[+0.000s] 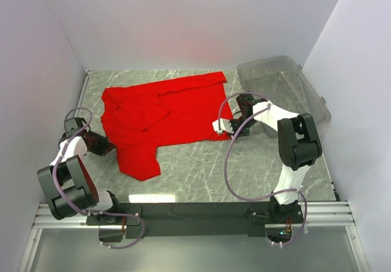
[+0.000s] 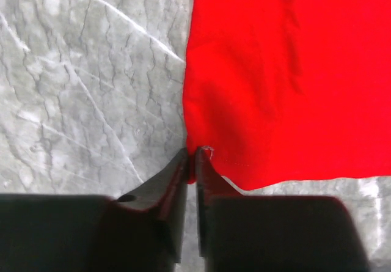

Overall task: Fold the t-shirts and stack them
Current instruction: Fold the tshirt

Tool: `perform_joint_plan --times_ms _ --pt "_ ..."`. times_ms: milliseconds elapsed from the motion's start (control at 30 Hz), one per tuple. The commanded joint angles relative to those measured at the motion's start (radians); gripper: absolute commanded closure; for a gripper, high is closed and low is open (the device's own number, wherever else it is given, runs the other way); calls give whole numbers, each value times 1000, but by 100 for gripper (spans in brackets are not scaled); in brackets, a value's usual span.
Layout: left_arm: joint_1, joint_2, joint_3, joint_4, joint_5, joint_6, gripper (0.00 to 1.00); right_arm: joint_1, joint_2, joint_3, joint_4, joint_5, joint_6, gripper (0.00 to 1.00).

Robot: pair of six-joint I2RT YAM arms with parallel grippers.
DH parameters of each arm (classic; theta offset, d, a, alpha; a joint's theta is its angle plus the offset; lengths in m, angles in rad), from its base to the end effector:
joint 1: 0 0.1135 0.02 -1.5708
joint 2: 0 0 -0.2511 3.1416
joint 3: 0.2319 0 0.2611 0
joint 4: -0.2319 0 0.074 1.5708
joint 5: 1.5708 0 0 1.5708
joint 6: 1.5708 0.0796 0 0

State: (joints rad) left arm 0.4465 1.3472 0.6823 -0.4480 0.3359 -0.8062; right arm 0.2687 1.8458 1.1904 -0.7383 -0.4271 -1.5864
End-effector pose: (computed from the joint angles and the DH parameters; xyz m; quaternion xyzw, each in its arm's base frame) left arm 0.2524 0.0917 0.1150 -0.5321 0.8002 -0.2002 0.1910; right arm 0.3306 0.1252 0.1037 -0.7902 0.5689 0.1140 0.1976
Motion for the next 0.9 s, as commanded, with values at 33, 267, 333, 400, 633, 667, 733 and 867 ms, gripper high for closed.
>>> perform_joint_plan --times_ms 33,267,333,400,633,667,733,867 --pt "9 -52 57 -26 21 9 99 6 4 32 11 1 29 91" --pt "26 -102 72 -60 38 21 99 -63 -68 81 10 -120 175 100" --pt "34 -114 77 -69 40 25 99 -91 -71 118 -10 -153 209 100" --pt "38 -122 89 -84 41 30 99 -114 -77 136 -9 -170 230 100" --pt "67 -128 123 -90 72 27 99 -134 -80 163 23 -214 313 100" --pt "69 -126 132 -90 78 25 99 -138 -76 169 31 -229 328 100" --pt "70 -120 144 -90 97 21 99 -144 -69 195 53 -242 383 100" --pt "74 -105 184 -86 130 19 99 -154 -39 259 98 -254 479 100"
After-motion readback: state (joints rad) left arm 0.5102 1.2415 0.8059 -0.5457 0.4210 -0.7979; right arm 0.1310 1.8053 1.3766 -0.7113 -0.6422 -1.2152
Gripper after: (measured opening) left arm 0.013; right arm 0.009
